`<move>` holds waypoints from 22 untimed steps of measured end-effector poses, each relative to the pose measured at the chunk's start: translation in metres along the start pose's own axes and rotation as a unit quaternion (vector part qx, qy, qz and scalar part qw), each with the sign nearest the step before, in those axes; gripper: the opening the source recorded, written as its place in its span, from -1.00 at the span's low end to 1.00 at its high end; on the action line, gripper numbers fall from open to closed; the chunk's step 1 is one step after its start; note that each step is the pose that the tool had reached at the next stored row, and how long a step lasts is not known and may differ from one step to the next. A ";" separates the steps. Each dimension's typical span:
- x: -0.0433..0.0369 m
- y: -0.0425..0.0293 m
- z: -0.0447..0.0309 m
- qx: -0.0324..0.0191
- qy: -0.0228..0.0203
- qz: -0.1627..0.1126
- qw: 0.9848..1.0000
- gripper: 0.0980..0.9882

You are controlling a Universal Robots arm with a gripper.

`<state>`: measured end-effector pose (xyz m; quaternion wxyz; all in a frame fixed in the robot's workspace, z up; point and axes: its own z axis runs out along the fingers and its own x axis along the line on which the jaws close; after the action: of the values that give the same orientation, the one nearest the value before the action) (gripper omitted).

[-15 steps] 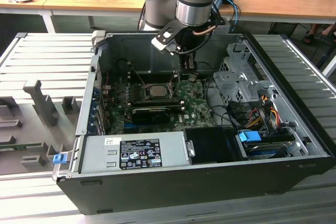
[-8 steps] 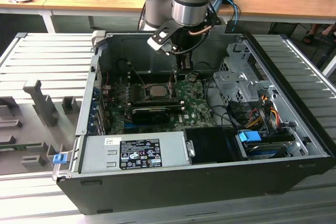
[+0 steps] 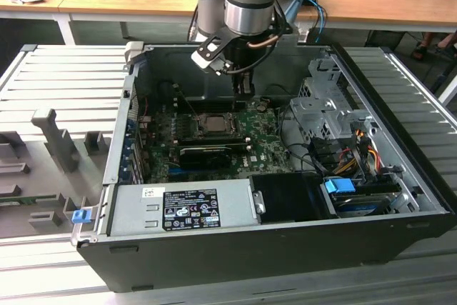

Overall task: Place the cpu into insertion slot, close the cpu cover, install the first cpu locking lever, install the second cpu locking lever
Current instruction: 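Close the cpu cover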

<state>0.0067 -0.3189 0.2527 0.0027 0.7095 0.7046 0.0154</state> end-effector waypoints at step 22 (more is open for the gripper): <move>-0.0007 -0.0462 0.0180 -0.002 0.001 -0.002 1.000 -0.98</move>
<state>-0.0391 -0.3189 0.2335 0.0029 0.7078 0.7062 0.0177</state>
